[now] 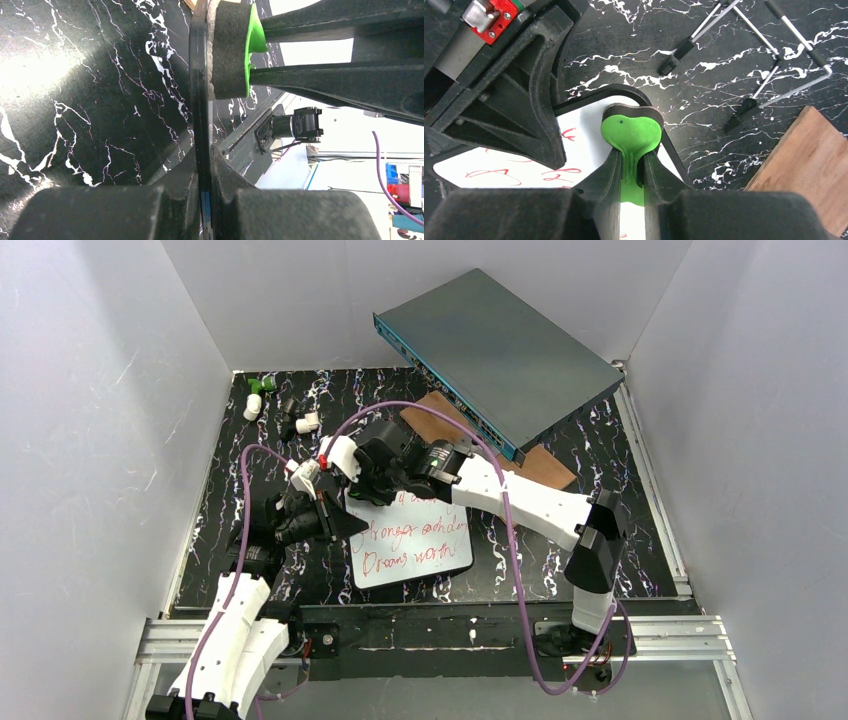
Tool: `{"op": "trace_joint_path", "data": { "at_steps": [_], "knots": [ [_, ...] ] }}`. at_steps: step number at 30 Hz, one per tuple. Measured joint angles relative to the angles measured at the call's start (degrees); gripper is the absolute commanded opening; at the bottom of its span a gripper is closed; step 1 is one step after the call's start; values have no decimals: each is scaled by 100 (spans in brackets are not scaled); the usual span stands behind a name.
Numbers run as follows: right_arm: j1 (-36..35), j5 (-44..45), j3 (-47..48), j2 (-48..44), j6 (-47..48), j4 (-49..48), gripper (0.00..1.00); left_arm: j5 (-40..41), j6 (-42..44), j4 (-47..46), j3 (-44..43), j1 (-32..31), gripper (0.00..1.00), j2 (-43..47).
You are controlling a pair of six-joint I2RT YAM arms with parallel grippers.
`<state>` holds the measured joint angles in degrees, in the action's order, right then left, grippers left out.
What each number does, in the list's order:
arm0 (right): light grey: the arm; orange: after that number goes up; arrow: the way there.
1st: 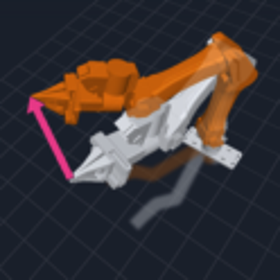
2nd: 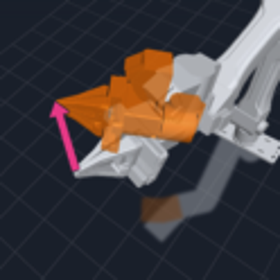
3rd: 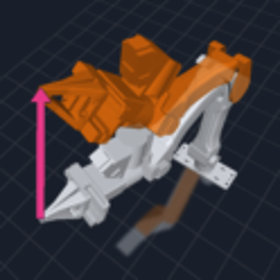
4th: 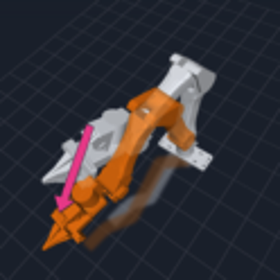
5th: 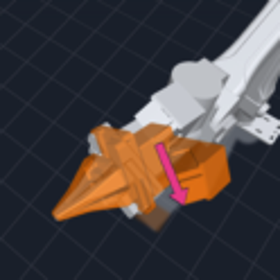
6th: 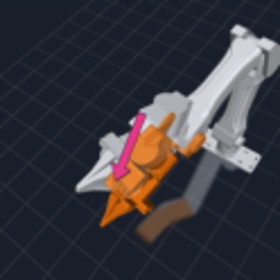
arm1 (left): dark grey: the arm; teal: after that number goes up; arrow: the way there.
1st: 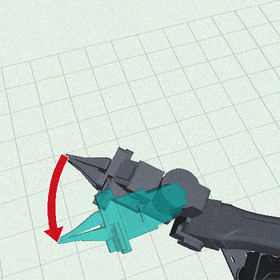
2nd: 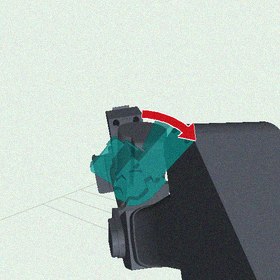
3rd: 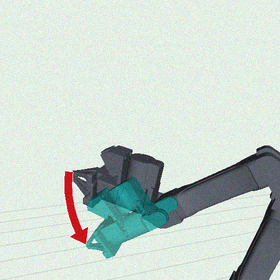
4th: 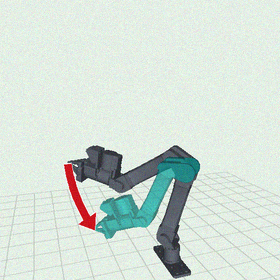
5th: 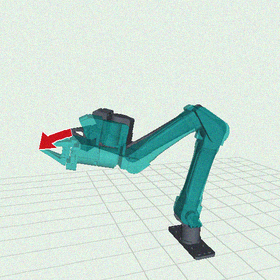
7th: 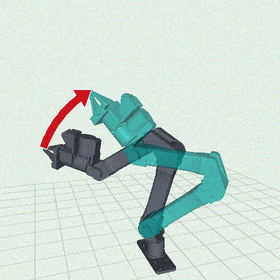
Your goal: Erase the whiteboard
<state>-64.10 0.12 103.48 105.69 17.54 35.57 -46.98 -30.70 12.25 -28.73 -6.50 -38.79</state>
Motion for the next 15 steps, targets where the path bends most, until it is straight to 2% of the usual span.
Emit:
{"op": "trace_joint_path", "data": {
  "at_steps": [8,15],
  "knots": [
    [2,398,-503,-229,278,-214,1,24,-42,22,15,0,0,0],
    [39,157,-55,-87,273,201,1,-33,7,-9,15,0,0,17]
  ]
}}
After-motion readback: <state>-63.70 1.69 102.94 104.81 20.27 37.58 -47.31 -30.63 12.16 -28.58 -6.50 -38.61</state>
